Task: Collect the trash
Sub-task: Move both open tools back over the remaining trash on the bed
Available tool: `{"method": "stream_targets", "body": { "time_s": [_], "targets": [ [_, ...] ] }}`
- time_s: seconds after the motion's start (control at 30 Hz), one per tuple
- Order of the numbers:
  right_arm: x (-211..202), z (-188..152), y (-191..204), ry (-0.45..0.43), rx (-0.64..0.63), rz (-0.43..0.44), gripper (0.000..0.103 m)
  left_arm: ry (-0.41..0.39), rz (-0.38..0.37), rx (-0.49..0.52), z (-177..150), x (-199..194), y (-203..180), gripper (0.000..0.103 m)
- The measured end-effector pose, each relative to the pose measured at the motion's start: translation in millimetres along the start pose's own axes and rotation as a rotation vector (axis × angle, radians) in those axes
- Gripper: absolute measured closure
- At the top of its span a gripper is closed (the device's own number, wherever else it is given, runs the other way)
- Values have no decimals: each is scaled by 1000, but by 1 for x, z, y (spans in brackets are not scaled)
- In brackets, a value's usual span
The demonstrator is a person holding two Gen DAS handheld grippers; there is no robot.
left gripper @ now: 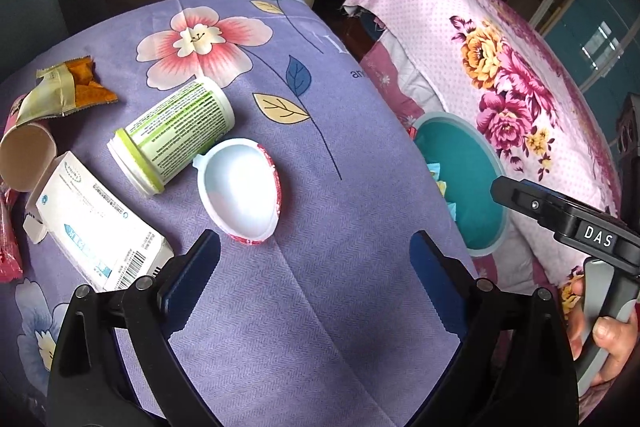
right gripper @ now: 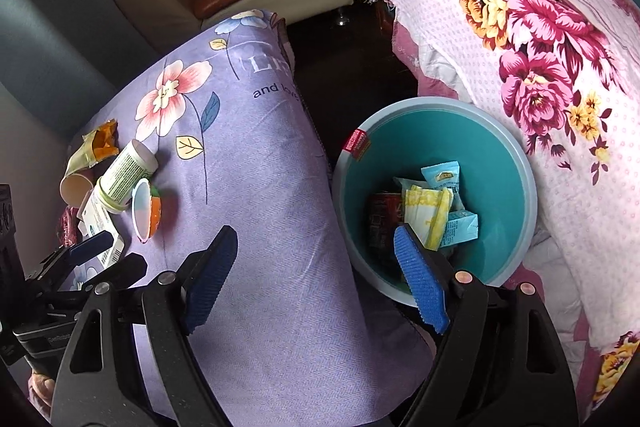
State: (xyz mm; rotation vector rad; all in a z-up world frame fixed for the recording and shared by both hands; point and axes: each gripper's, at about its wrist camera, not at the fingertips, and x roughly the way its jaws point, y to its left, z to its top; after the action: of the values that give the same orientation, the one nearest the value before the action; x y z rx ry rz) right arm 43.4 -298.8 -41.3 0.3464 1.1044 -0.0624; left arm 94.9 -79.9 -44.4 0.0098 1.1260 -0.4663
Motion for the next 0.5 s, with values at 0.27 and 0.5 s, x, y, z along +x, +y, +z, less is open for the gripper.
{"method": "stream_targets", "body": {
  "time_s": [0.27,0.5],
  "targets": [
    [12,4,70,37,-134,19,26,-40,34,-51,-17,-20,58,7],
    [40,7,136,93,-250,55,26,-80,75,-120,-28,-36,117,7]
  ]
}}
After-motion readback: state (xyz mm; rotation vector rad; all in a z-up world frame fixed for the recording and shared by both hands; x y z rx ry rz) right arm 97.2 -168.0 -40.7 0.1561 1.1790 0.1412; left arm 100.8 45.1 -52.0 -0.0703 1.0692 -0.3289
